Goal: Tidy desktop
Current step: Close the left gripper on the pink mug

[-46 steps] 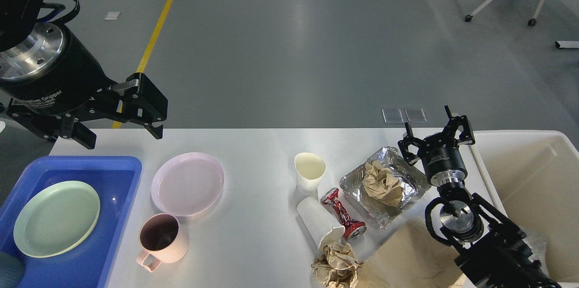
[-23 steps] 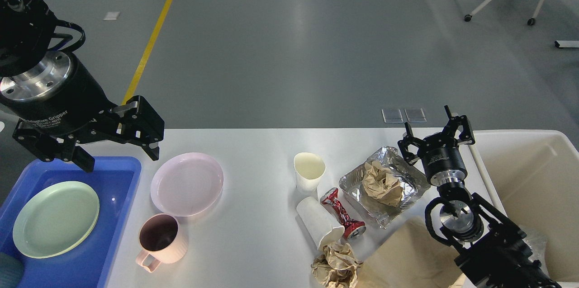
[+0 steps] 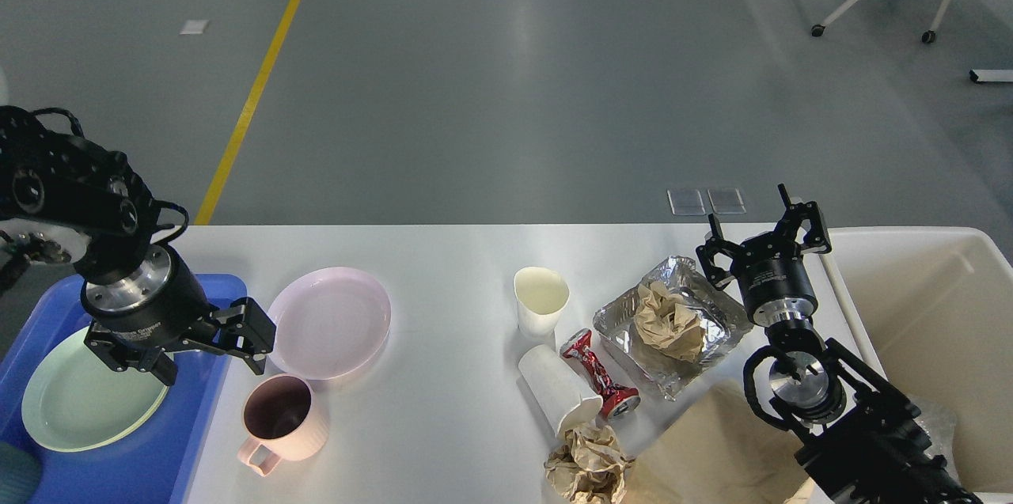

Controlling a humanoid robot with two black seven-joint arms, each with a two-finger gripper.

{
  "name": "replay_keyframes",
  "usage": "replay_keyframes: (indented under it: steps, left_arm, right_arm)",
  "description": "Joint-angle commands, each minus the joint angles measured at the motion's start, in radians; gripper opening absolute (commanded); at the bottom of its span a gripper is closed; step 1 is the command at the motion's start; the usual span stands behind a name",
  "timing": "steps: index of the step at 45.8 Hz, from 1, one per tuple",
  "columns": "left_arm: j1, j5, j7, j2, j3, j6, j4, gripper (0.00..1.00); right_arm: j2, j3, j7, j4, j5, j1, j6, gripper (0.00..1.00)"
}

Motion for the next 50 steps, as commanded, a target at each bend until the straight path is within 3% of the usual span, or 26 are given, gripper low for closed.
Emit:
replay_keyframes:
  steps: [1, 7, 16, 39, 44, 50]
  left_arm:
    - [0.146, 0.064, 0.004, -0.006, -0.063, 0.031, 0.089, 0.95]
    - [0.249, 0.065, 0.008, -0.008, -0.102, 0.041, 0.177, 0.95]
    - [0.302, 0.065, 0.007, -0.008, -0.103, 0.045, 0.25, 0.95]
    - [0.421, 0.065, 0.008, -0.071, -0.168, 0.174, 0.302, 0.91]
    - [0.422, 0.065, 0.008, -0.074, -0.171, 0.169, 0.302, 0.84]
    - [0.427, 0.065, 0.008, -0.074, -0.171, 0.162, 0.302, 0.65]
  right_arm:
    - [0.0, 0.0, 0.0, 0.0, 0.0, 0.0, 0.0, 1.0]
    - [0.0, 0.0, 0.0, 0.0, -0.001, 0.0, 0.0, 1.0]
    - [0.0, 0.0, 0.0, 0.0, -0.001, -0.001, 0.0, 1.0]
    - [0.0, 0.0, 0.0, 0.0, -0.001, 0.0, 0.0, 1.0]
    - [0.0, 0.0, 0.0, 0.0, 0.001, 0.0, 0.0, 1.0]
    - [0.0, 0.0, 0.0, 0.0, -0.001, 0.0, 0.0, 1.0]
